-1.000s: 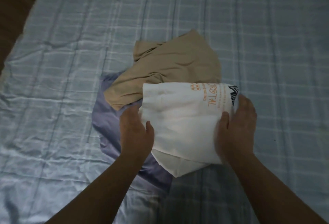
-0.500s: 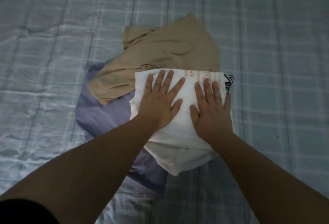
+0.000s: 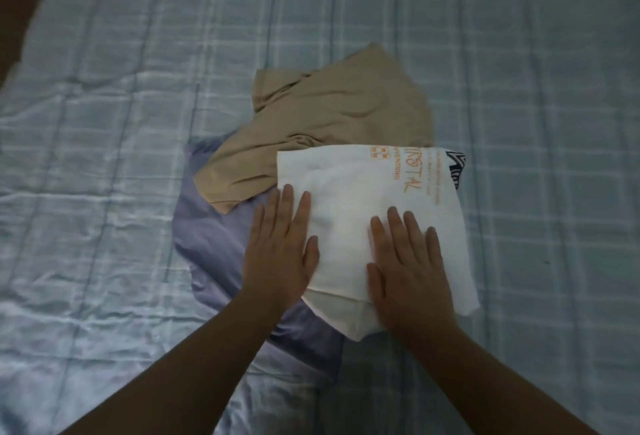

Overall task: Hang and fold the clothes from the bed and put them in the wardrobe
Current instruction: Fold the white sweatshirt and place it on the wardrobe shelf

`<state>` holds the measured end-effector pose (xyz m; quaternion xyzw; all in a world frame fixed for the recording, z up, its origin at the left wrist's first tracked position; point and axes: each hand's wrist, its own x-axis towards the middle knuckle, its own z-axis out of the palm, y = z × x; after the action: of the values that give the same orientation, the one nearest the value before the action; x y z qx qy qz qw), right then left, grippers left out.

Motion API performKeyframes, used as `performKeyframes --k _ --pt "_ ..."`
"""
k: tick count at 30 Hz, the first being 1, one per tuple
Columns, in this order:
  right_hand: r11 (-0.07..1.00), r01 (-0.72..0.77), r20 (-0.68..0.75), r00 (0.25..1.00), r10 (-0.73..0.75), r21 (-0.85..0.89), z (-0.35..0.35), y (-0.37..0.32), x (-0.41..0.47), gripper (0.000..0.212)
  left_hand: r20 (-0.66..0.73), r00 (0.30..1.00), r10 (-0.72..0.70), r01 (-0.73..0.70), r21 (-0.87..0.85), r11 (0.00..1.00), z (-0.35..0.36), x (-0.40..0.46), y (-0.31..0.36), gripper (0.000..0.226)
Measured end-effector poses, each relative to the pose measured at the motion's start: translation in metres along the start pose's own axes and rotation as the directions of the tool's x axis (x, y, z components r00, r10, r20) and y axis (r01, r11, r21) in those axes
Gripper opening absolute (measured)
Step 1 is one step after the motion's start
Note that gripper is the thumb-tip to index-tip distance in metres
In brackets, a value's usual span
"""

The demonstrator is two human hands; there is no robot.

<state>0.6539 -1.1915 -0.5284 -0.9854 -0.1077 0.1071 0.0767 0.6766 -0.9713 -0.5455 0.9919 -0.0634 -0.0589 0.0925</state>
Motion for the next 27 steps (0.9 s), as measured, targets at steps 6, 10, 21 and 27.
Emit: performKeyframes --k 6,10,21,27 --pt "0.998 -0.017 0.041 0.999 0.02 -0.061 0.023 0.004 -0.004 0.065 0.046 0.995 -0.093 0.101 -0.207 0.973 0.024 -0.002 -0.008 0.074" --pt "0.996 -0.069 0.05 0.996 0.072 -0.057 0.015 -0.004 -0.005 0.067 -0.018 0.942 -0.335 0.26 -0.591 0.763 0.01 -0.002 -0.002 0.076" --pt "0.999 -0.01 0.075 0.997 0.012 -0.035 0.018 -0.022 -0.013 0.062 0.444 0.735 -0.512 0.664 -0.622 0.415 -0.018 0.023 -0.015 0.05" --pt "0.999 -0.004 0.074 0.997 0.007 -0.04 0.023 -0.019 -0.013 0.066 0.518 0.791 -0.325 0.598 -0.769 0.227 -0.036 0.017 -0.01 0.039"
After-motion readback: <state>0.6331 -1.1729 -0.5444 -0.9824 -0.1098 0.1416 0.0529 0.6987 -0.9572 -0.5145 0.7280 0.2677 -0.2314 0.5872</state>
